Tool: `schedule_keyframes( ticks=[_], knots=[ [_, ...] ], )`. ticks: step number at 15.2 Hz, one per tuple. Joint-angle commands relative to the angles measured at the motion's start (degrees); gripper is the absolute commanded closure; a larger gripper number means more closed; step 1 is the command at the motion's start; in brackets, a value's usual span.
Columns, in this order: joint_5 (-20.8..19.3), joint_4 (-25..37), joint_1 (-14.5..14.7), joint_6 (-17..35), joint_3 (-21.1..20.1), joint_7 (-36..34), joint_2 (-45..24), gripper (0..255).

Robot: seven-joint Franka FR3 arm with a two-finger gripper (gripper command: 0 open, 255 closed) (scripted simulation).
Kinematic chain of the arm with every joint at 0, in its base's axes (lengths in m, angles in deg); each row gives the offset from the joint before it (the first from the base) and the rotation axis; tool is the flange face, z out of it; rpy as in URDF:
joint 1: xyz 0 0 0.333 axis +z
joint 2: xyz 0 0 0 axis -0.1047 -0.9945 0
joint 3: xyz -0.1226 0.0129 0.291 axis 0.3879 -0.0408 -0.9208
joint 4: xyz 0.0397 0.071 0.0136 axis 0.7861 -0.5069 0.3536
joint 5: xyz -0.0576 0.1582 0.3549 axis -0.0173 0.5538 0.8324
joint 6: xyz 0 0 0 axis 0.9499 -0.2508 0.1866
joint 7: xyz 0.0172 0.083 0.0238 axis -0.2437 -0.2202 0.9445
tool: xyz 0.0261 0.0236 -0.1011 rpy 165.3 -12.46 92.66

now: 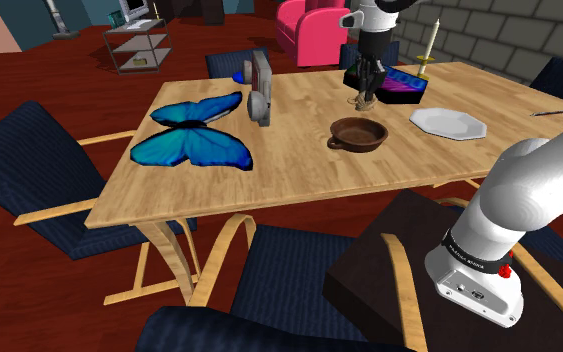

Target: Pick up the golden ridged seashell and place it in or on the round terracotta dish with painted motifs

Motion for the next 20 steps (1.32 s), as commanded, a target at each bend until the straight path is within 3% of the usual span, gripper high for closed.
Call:
schedule_keyframes(
  ticks=[1, 13, 20],
  knots=[
    [-0.1, -1.7, 0.0, 1.4, 0.1, -0.1, 0.4, 255],
    [-0.6, -10.5, -0.2, 11.6, 0.5, -0.9, -1.1, 255],
    [-0.6, -10.5, -0.2, 11.6, 0.5, -0.9, -1.1, 255]
  ],
)
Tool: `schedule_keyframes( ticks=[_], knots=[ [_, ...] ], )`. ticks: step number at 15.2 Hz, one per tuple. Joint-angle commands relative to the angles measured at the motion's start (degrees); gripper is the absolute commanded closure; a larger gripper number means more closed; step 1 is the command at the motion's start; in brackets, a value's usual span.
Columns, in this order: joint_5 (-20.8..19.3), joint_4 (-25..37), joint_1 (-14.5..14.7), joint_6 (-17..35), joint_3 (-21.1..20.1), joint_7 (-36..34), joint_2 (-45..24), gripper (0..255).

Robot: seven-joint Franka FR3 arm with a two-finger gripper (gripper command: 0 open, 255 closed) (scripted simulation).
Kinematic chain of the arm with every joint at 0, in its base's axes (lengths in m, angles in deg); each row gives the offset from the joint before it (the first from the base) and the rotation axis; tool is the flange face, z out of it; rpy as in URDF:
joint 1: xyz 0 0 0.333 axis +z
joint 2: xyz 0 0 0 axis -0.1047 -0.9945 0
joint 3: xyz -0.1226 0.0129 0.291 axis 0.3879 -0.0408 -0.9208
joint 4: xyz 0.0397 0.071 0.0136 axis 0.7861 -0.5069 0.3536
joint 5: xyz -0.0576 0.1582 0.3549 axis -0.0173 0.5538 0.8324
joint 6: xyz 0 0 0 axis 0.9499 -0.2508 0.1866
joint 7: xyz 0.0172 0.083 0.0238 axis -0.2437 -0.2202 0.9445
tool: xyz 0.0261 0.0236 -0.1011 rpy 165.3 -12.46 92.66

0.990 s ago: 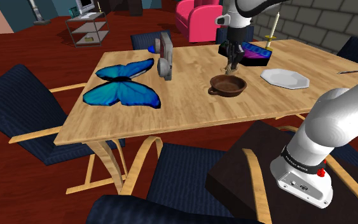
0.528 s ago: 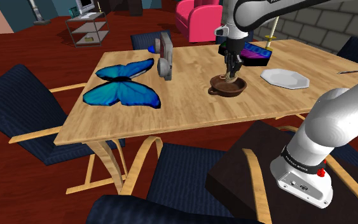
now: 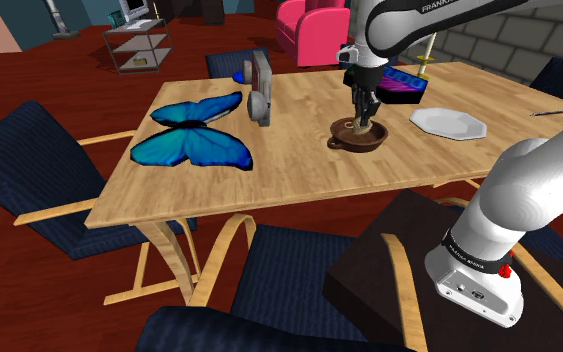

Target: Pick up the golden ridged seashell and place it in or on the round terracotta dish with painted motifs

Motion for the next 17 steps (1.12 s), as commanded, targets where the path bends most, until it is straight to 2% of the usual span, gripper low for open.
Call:
schedule_keyframes(
  ticks=[1, 2, 7, 11, 17],
  knots=[
    [0.0, 0.0, 0.0, 0.0, 0.0, 0.0, 0.0, 255],
    [0.0, 0.0, 0.0, 0.0, 0.0, 0.0, 0.0, 0],
    [0.0, 0.0, 0.0, 0.0, 0.0, 0.0, 0.0, 0],
    [0.6, 6.3, 0.3, -7.6, -0.6, 0.1, 1.2, 0],
    [0.6, 6.3, 0.3, -7.6, -0.7, 0.1, 1.2, 0]
  ],
)
